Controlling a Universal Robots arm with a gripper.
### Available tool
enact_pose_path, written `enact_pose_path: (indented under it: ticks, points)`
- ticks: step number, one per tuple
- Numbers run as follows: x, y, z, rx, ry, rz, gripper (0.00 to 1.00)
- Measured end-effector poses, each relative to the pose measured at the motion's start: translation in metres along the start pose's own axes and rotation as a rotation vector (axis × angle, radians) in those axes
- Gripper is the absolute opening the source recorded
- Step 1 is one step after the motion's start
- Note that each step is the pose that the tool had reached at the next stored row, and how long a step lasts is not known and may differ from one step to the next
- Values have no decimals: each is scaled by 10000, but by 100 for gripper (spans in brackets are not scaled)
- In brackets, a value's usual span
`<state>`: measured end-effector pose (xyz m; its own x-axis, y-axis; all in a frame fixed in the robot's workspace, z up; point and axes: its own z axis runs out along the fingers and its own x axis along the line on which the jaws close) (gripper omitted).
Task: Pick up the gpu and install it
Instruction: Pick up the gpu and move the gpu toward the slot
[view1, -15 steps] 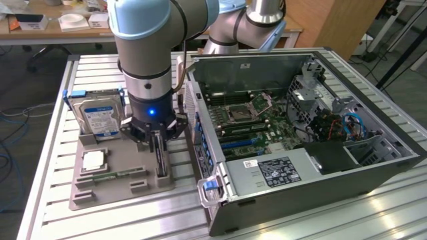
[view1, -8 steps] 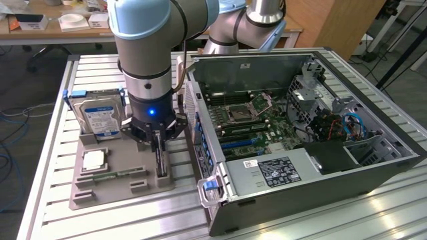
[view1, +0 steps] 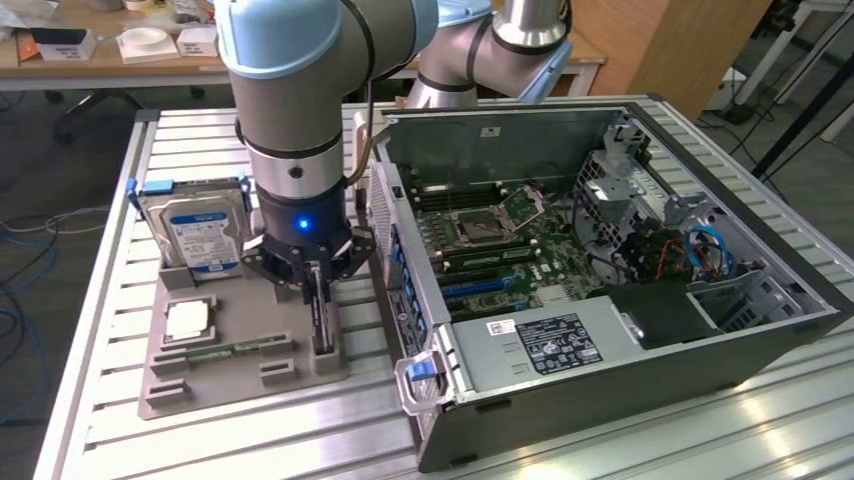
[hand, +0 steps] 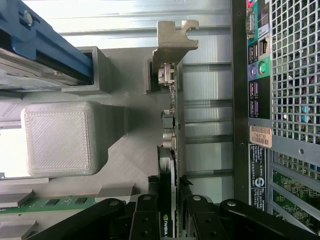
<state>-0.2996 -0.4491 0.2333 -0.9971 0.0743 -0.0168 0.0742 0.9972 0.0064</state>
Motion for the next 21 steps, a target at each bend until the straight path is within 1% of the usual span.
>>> enact_pose_path:
  ticks: [9, 12, 21]
  points:
    - [0, 0, 0, -1, 0, 0, 26]
    - [-23, 2, 1, -1, 1, -1, 26]
    - [-32, 2, 1, -6, 2, 0, 26]
